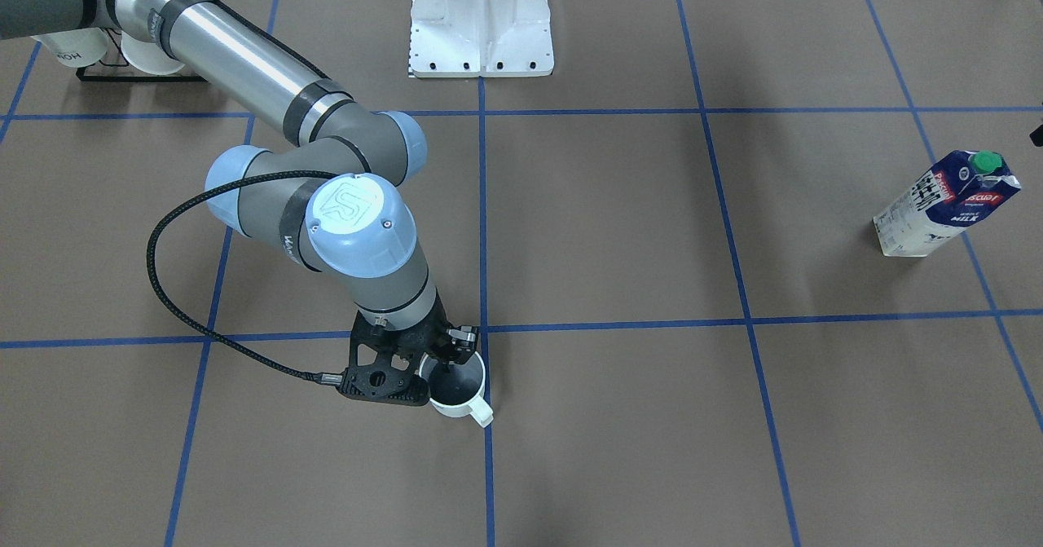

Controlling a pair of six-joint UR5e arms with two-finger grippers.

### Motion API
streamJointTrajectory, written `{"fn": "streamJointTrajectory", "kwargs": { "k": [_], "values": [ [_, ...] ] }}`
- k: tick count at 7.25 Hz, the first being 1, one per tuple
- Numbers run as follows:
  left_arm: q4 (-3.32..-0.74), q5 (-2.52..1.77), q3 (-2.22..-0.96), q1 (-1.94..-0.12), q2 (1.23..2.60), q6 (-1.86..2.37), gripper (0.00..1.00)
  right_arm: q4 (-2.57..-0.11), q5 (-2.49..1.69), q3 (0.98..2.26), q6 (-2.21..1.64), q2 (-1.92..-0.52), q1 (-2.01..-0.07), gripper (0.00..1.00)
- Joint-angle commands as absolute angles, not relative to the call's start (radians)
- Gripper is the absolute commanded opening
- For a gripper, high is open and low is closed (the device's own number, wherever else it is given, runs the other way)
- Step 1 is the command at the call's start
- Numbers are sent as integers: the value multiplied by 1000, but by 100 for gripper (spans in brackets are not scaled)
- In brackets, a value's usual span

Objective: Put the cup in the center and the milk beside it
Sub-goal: 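Lower the mug onto the center of the table and open the right gripper, then raise the right gripper off the mug while the left brings the carton forward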

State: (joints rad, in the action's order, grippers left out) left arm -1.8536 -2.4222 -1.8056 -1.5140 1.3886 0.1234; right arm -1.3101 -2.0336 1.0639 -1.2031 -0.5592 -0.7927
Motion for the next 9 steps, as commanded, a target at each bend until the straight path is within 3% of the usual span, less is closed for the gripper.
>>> {"fn": "streamJointTrajectory", "kwargs": {
  "k": [1, 4, 9],
  "values": [
    [-1855, -2424, -1807, -1511, 1397, 162, 98, -1322, -2087, 1100, -1218, -537, -836, 100],
    [-1861, -2386, -1890, -1369, 1453, 553, 98, -1367, -2315, 1420, -1168, -815, -1040, 100],
    [-1870, -2227, -1836, -1266, 1436, 543, 98, -1347, -2298, 1424, -1108, -893, -1034, 100]
  ]
}}
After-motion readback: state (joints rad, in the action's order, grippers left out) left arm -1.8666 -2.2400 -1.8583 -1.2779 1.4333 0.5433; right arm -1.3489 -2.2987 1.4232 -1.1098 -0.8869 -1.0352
